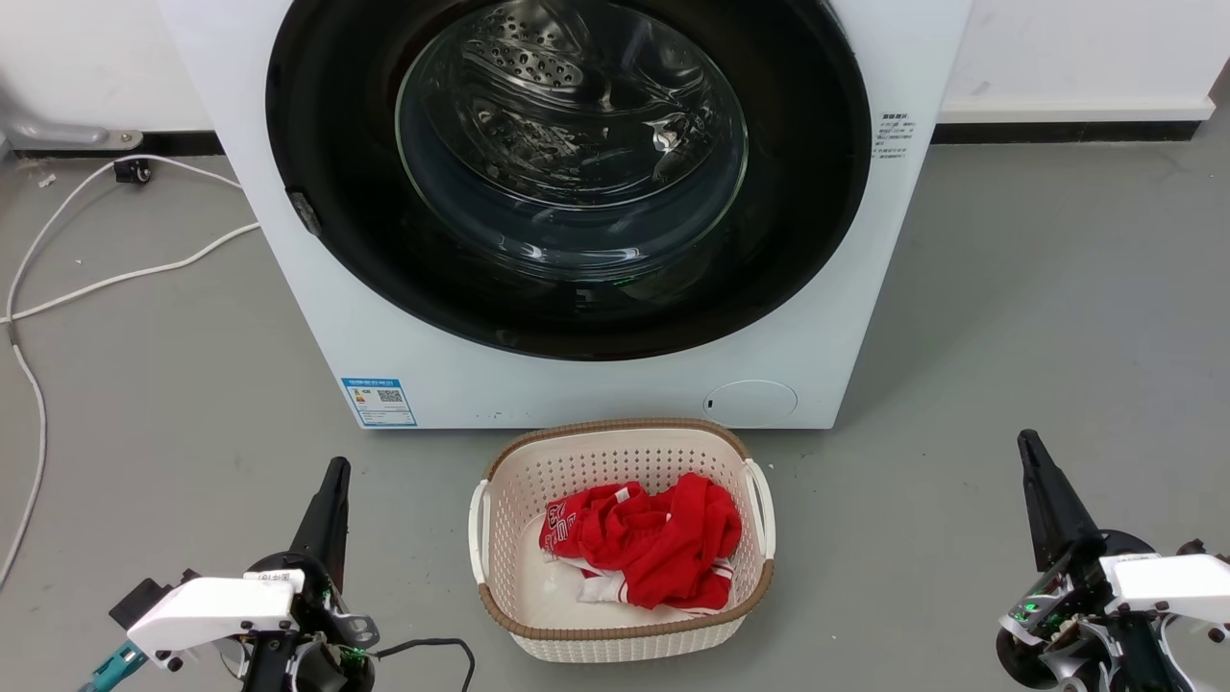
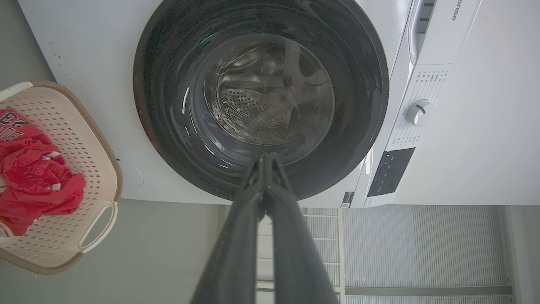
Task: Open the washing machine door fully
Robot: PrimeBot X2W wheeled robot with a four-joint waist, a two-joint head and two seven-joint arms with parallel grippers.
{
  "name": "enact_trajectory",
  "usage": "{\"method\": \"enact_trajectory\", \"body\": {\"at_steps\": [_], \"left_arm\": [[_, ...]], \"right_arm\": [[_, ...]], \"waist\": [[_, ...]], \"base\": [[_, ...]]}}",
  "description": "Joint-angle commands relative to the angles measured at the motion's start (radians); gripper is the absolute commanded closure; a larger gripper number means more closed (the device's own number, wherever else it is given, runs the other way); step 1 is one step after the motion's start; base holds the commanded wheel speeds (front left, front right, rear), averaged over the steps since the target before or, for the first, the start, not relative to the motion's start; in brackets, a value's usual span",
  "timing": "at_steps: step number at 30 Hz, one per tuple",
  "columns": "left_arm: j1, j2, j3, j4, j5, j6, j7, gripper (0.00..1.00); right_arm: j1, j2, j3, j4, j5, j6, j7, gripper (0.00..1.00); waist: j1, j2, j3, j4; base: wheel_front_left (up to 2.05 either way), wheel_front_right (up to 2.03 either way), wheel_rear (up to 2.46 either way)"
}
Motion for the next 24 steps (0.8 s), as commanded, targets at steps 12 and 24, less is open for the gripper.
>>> {"method": "enact_trajectory", "body": {"at_steps": [12,24], "left_arm": [[0.008,-0.002,-0.018,0.004,0.005,0.0,-0.013,0.0],[0.011,-0.002,-0.057,-0.051,0.057,0.0,-0.074,0.0]], "right_arm": [[0.011,0.002,0.006,0.001,-0.005,0.0,-0.014,0.0],[0.028,0.004,0.025,-0.049,-0.094,0.0,-0.072,0.0]], "waist": [[0.0,0.0,0.0,0.0],[0.0,0.0,0.0,-0.002]], "base": [[0.0,0.0,0.0],[0.0,0.0,0.0]]}}
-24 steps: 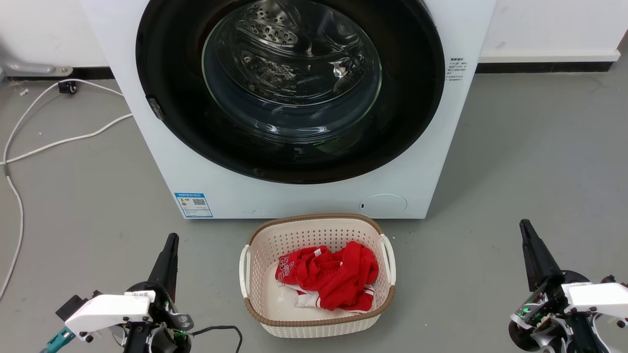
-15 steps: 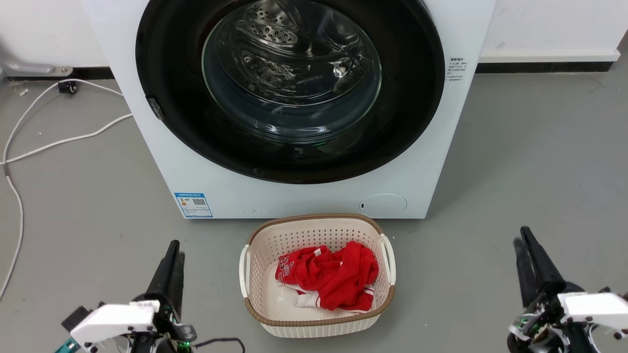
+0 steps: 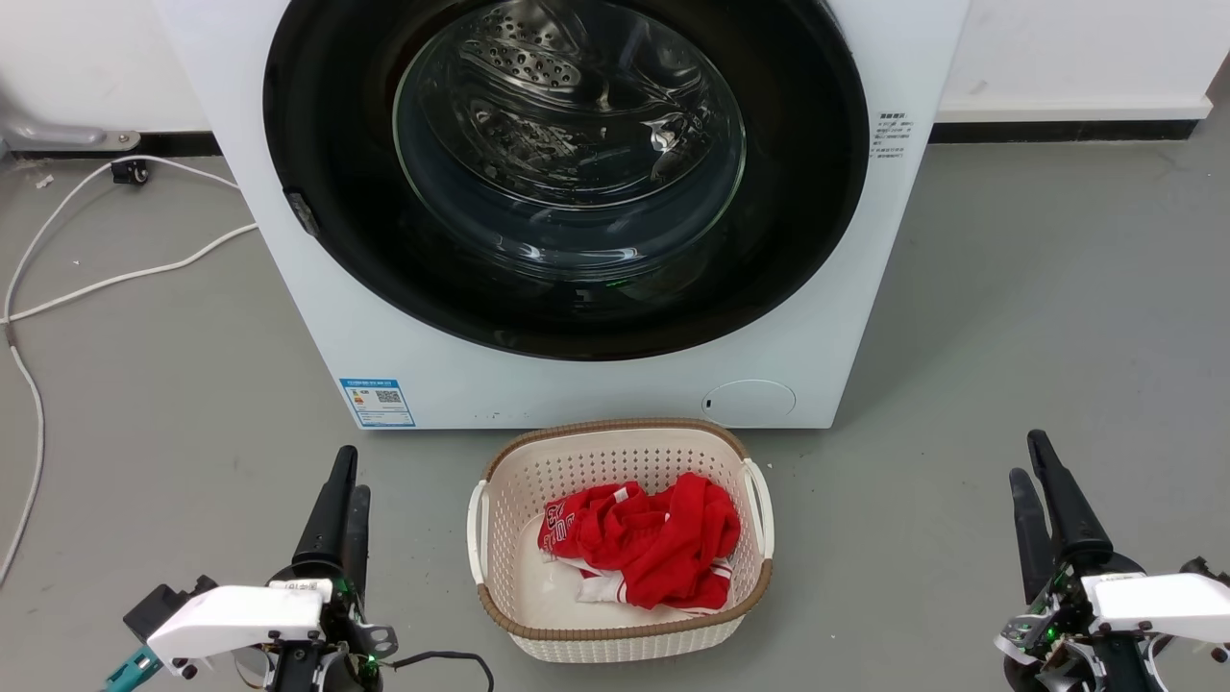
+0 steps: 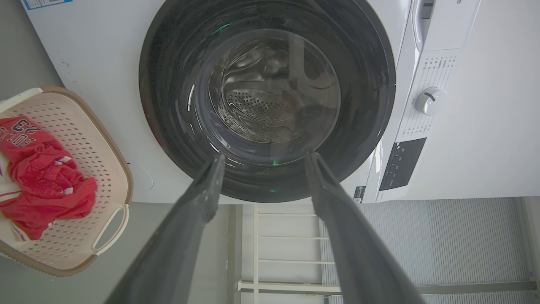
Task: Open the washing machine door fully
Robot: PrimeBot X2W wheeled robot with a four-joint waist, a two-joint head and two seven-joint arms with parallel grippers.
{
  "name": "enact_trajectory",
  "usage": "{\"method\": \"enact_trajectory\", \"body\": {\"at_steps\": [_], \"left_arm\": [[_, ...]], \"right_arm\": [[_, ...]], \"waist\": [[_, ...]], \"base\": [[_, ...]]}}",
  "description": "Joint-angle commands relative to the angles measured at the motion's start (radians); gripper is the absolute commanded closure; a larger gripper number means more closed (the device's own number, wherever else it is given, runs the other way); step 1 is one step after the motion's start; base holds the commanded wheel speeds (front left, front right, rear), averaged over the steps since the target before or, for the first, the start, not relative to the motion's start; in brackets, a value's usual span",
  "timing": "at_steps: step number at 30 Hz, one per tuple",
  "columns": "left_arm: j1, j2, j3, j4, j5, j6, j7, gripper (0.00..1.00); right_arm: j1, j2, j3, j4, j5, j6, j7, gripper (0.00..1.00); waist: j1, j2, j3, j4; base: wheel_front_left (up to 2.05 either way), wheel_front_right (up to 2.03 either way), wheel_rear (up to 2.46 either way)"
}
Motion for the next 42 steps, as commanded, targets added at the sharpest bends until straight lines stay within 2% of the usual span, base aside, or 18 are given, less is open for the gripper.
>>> {"method": "enact_trajectory", "body": {"at_steps": [1,11,18,19,25,38,39,42], "left_arm": [[-0.018,0.003,-0.004,-0.029,0.024,-0.001,-0.013,0.0],[-0.022,0.003,0.002,-0.102,0.215,-0.002,-0.055,0.0],[-0.019,0.003,-0.021,-0.15,0.402,-0.002,-0.082,0.0],[-0.018,0.003,-0.03,-0.166,0.466,-0.002,-0.093,0.0],[-0.013,0.003,-0.041,-0.188,0.616,-0.002,-0.114,0.0],[0.009,0.003,-0.07,-0.219,0.9,0.034,-0.156,0.0],[0.013,0.006,-0.076,-0.219,0.948,0.044,-0.165,0.0],[0.017,0.012,-0.082,-0.218,0.991,0.054,-0.173,0.0]], "right_arm": [[-0.012,-0.002,0.004,-0.031,-0.037,0.0,-0.011,0.0],[-0.002,-0.001,0.022,-0.092,-0.301,0.0,-0.052,0.0],[0.006,0.0,0.037,-0.129,-0.487,0.0,-0.079,0.0],[0.008,0.0,0.043,-0.143,-0.564,0.0,-0.09,0.0],[0.015,0.001,0.055,-0.171,-0.718,0.0,-0.111,0.0],[0.034,0.002,0.06,-0.193,-0.951,0.0,-0.131,0.0],[0.038,0.003,0.063,-0.195,-0.991,0.0,-0.131,0.0],[0.043,0.003,0.062,-0.197,-1.031,0.0,-0.127,0.0]], "waist": [[0.0,0.0,0.0,0.0],[0.0,0.0,0.0,-0.004],[0.0,0.0,0.001,-0.007],[0.0,0.0,0.001,-0.007],[0.0,0.0,0.001,-0.009],[0.0,0.0,-0.002,-0.01],[0.0,0.0,-0.003,-0.01],[0.0,0.0,-0.005,-0.009]], "base": [[0.0,0.0,0.0],[0.0,0.0,0.0],[0.0,0.0,0.0],[0.0,0.0,0.0],[0.0,0.0,0.0],[0.0,0.0,0.0],[0.0,0.0,0.0],[0.0,0.0,0.0]]}}
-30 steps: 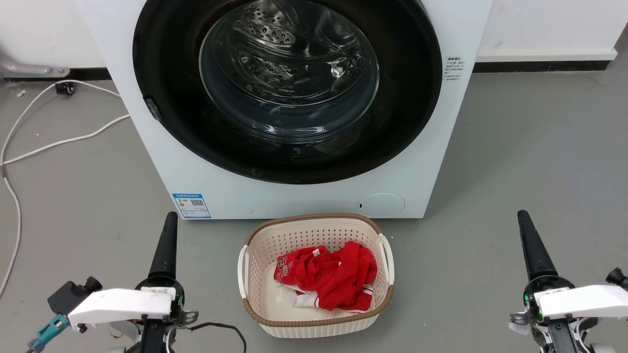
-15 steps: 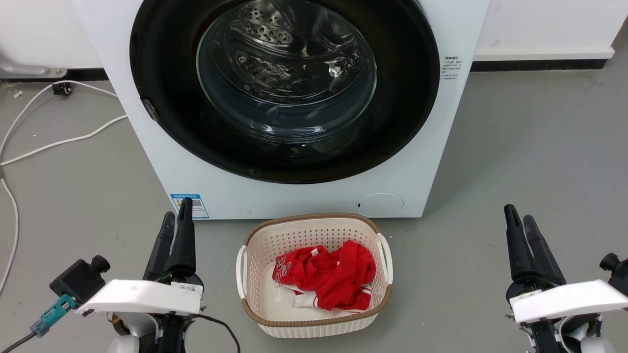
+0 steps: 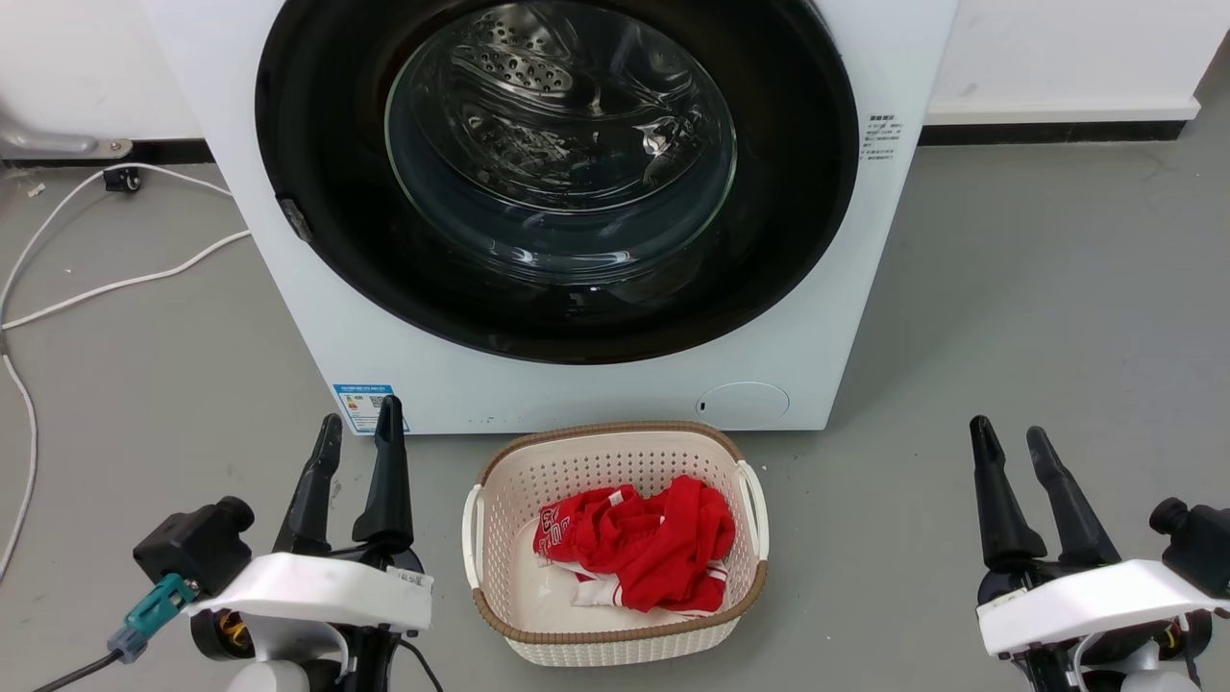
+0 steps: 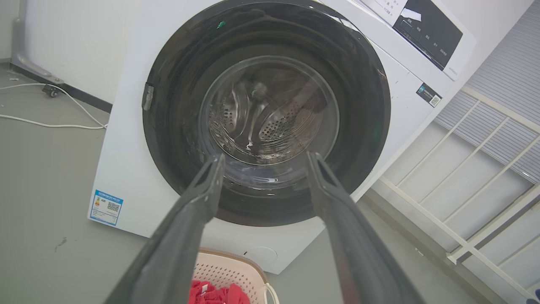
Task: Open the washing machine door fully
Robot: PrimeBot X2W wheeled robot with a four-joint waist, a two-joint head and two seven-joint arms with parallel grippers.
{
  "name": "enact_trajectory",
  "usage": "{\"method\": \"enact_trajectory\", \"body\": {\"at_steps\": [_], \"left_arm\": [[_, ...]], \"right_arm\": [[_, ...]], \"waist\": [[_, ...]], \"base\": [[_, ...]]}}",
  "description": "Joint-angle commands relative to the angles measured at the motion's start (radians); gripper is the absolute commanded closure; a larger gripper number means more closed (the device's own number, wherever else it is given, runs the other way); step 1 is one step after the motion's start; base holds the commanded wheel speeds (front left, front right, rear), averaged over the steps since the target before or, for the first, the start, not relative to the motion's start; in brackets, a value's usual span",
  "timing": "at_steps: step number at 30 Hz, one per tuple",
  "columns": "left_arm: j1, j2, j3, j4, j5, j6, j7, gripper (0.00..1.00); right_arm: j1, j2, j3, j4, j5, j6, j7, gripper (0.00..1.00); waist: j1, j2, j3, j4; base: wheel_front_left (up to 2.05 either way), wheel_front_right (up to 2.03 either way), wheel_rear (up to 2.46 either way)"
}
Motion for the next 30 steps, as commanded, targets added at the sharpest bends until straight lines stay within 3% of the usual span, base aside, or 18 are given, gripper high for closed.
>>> {"method": "enact_trajectory", "body": {"at_steps": [1,30], "left_arm": [[0.003,0.01,-0.004,-0.015,0.044,0.011,-0.012,0.0],[0.031,0.054,-0.061,-0.015,0.354,0.097,-0.086,0.0]], "right_arm": [[0.001,0.001,0.002,-0.018,-0.044,0.0,-0.001,0.0],[0.028,0.004,0.018,-0.038,-0.349,0.0,-0.011,0.0]], "waist": [[0.0,0.0,-0.001,0.0],[0.0,0.0,-0.002,-0.011]], "base": [[0.0,0.0,0.0],[0.0,0.0,0.0]]}}
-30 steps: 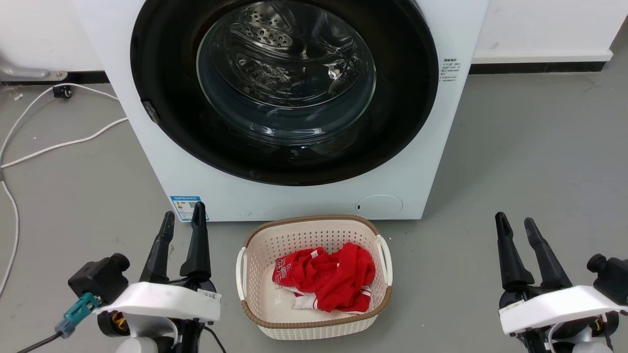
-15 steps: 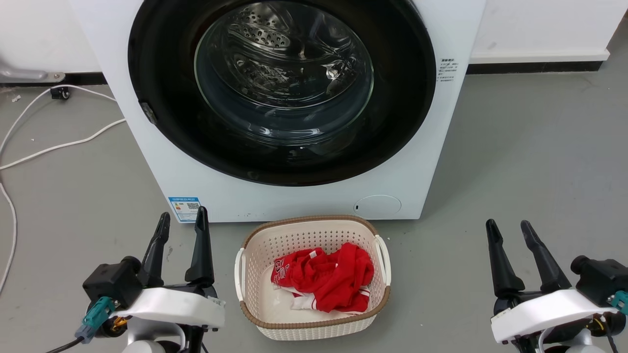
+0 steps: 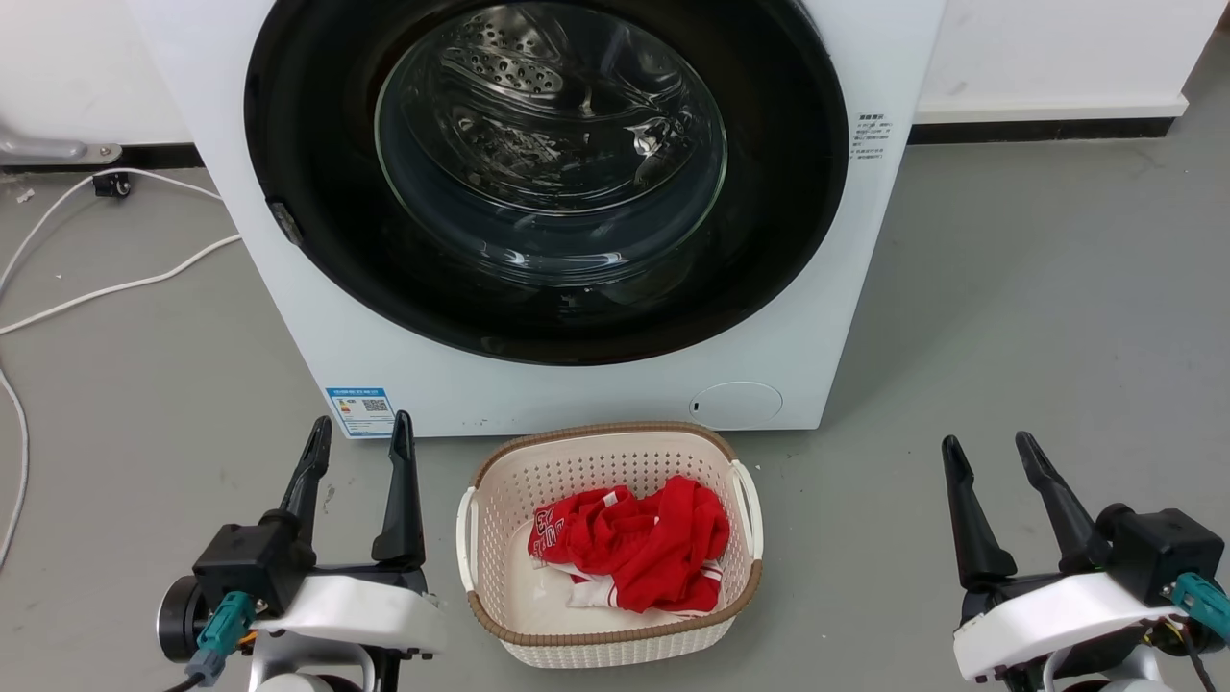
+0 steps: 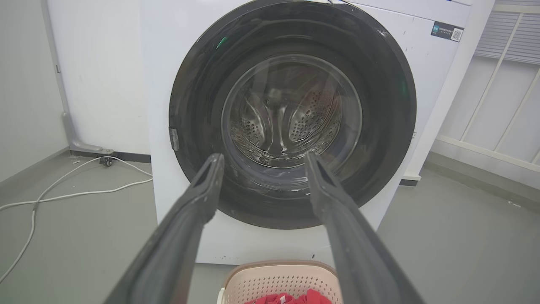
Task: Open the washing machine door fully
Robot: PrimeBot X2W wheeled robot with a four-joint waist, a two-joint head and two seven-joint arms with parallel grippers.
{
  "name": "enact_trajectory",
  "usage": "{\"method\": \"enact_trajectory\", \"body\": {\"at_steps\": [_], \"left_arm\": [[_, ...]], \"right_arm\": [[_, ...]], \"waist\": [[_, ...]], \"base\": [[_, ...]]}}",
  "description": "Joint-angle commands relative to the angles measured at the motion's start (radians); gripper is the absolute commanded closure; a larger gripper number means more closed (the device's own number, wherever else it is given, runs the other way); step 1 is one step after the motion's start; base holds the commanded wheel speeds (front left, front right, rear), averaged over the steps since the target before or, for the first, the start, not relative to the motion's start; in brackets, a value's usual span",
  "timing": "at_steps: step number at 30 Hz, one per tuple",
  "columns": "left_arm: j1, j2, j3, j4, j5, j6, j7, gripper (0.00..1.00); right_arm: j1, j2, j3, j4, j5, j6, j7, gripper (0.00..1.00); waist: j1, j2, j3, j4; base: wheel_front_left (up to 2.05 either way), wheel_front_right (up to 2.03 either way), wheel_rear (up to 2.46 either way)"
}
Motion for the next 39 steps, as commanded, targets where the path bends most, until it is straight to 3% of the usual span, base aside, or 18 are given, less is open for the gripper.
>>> {"method": "enact_trajectory", "body": {"at_steps": [1,20,39], "left_arm": [[0.007,0.008,-0.003,-0.006,0.025,0.006,-0.009,0.0],[0.027,0.001,-0.016,-0.008,0.146,0.025,-0.047,0.0],[0.038,-0.032,0.015,0.013,0.203,0.006,-0.068,0.0]], "right_arm": [[0.004,0.003,0.003,-0.011,-0.02,0.0,-0.01,0.0],[0.012,0.004,0.014,-0.017,-0.141,0.0,-0.025,0.0],[0.015,0.005,0.02,0.003,-0.165,0.0,-0.023,0.0]], "waist": [[0.0,0.0,-0.001,0.0],[0.0,0.0,-0.003,0.0],[0.0,0.0,-0.002,0.001]], "base": [[0.0,0.0,0.0],[0.0,0.0,0.0],[0.0,0.0,0.0]]}}
